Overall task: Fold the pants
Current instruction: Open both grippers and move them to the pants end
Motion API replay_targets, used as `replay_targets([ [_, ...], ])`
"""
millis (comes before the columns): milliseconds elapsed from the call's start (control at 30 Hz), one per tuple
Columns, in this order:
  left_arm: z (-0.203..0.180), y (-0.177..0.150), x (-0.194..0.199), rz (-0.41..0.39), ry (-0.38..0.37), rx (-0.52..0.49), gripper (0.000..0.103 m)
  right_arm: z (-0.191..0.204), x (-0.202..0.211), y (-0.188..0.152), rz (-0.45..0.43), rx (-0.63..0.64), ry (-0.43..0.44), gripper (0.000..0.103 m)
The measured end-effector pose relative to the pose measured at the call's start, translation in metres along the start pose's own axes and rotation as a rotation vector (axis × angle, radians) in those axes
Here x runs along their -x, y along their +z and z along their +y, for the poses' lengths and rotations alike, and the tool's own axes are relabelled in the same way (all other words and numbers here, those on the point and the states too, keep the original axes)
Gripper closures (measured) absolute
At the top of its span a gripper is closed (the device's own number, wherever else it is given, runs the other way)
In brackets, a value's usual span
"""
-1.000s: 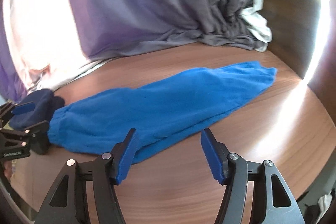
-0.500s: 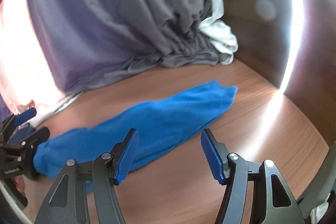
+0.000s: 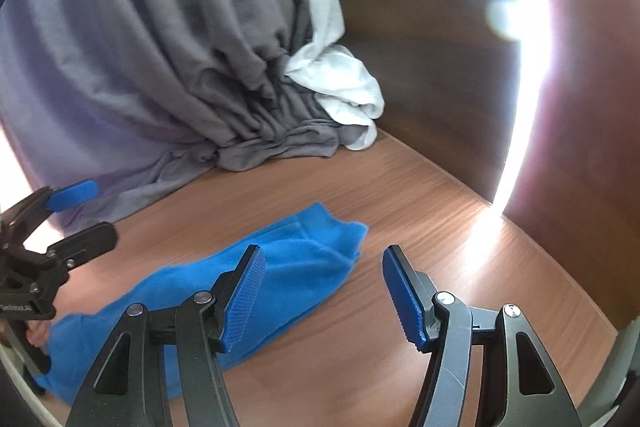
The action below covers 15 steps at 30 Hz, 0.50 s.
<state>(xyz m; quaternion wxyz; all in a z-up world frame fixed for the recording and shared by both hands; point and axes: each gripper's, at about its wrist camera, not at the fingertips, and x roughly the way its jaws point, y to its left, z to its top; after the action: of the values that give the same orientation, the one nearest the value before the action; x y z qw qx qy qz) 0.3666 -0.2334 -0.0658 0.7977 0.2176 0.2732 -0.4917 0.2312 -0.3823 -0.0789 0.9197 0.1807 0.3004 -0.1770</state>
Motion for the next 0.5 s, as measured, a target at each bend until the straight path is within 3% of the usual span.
replay_targets([
  [333,0.016,0.013,-0.102,0.177,-0.195,-0.069,0.041,-0.024,-0.066,-0.001,0.056,-0.093,-0.009,0.041],
  [500,0.020,0.009,-0.142,0.244,-0.269,-0.057,0.045,-0.029,-0.090,-0.004,0.086,-0.106,-0.033,0.047],
])
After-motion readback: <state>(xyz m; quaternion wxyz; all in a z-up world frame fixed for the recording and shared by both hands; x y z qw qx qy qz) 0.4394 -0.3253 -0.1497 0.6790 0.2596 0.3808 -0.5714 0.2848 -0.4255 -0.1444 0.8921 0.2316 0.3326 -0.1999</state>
